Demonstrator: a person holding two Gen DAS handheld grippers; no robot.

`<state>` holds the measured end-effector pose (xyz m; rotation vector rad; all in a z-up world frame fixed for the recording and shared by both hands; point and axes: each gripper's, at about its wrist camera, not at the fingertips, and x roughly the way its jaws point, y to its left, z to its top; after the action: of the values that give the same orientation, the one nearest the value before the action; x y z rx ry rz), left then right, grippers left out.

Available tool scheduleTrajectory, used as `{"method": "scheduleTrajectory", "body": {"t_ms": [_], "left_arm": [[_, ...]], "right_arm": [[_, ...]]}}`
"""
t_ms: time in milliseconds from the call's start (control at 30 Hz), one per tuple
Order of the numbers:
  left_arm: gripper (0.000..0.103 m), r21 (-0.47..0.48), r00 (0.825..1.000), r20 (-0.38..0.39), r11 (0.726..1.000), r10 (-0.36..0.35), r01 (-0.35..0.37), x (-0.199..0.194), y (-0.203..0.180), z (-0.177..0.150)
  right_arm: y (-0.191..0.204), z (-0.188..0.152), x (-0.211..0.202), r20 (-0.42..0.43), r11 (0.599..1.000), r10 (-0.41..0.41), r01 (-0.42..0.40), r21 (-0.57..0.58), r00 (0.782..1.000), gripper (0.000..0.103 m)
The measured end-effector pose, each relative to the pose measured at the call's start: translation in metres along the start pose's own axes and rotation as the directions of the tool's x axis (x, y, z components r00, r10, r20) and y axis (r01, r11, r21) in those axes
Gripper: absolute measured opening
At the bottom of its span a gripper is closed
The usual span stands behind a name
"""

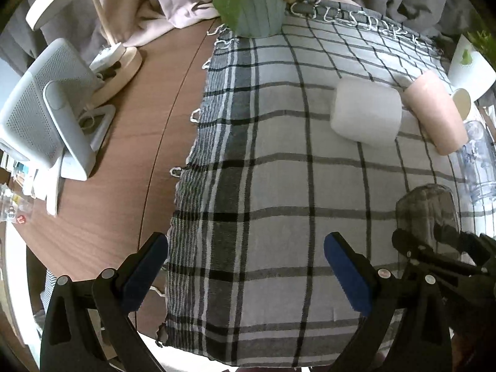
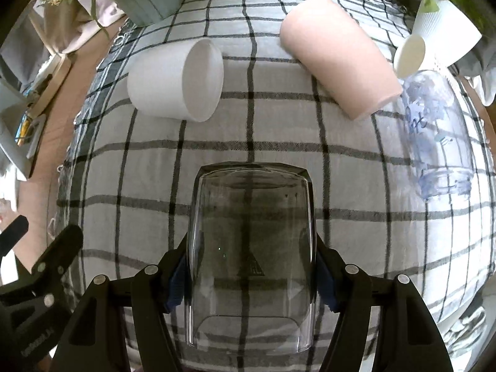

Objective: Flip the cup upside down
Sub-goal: 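Lift the glass cup with the right gripper and carry it toward the left gripper, then grasp the glass cup with the left gripper from the right gripper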

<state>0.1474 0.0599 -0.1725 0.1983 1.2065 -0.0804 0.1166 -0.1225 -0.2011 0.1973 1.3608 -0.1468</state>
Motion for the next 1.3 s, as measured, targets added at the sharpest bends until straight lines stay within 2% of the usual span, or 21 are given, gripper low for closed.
{"method": "scheduleTrajectory", "body": {"t_ms": [233, 333, 467, 633, 767, 867, 1033, 1133, 1300], "left_arm": [[0.103, -0.013, 1.000, 0.000, 1.000, 0.019, -0.019, -0.004, -0.002, 0.002], [0.103, -0.024, 1.000, 0.012, 0.999, 0.022, -0.022, -0.013, -0.004, 0.004], [0.103, -0.027, 1.000, 0.018, 1.000, 0.015, -0.015, -0.025, -0.015, 0.006], [0.103, 0.007, 0.998, -0.008, 0.998, -0.057, 0.057, -0.035, -0.050, 0.012], [0.103, 0.052, 0.991, -0.036, 0.990, -0.128, 0.130, -0.038, -0.084, 0.016], [0.103, 0.064, 0.981, -0.084, 0.982, -0.175, 0.180, -0.031, -0.109, 0.020], [0.102, 0.077, 0.979, -0.133, 0.983, -0.155, 0.166, -0.016, -0.138, 0.027], [0.102, 0.085, 0.976, -0.161, 0.983, -0.147, 0.162, -0.004, -0.151, 0.030], [0.093, 0.096, 0.977, -0.182, 0.987, -0.107, 0.126, 0.011, -0.165, 0.034]], "right_arm": [[-0.003, 0.006, 0.006, -0.012, 1.000, 0.023, -0.023, 0.006, 1.000, 0.068], [-0.014, 0.003, -0.007, -0.013, 0.999, 0.044, -0.043, 0.013, 0.999, 0.072], [-0.028, -0.010, -0.048, 0.088, 0.998, 0.057, -0.060, 0.028, 0.994, 0.077], [-0.057, -0.012, -0.093, 0.215, 0.996, 0.024, -0.042, 0.080, 0.976, 0.078], [-0.089, -0.014, -0.109, 0.261, 0.992, -0.010, -0.024, 0.128, 0.965, 0.078], [-0.113, -0.013, -0.109, 0.261, 0.986, -0.020, -0.025, 0.166, 0.965, 0.078], [-0.146, -0.013, -0.108, 0.250, 0.975, -0.034, -0.022, 0.220, 0.968, 0.078], [-0.159, -0.013, -0.101, 0.242, 0.972, -0.013, -0.044, 0.231, 0.970, 0.078], [-0.175, -0.011, -0.091, 0.228, 0.969, 0.000, -0.057, 0.242, 0.974, 0.078]]}}
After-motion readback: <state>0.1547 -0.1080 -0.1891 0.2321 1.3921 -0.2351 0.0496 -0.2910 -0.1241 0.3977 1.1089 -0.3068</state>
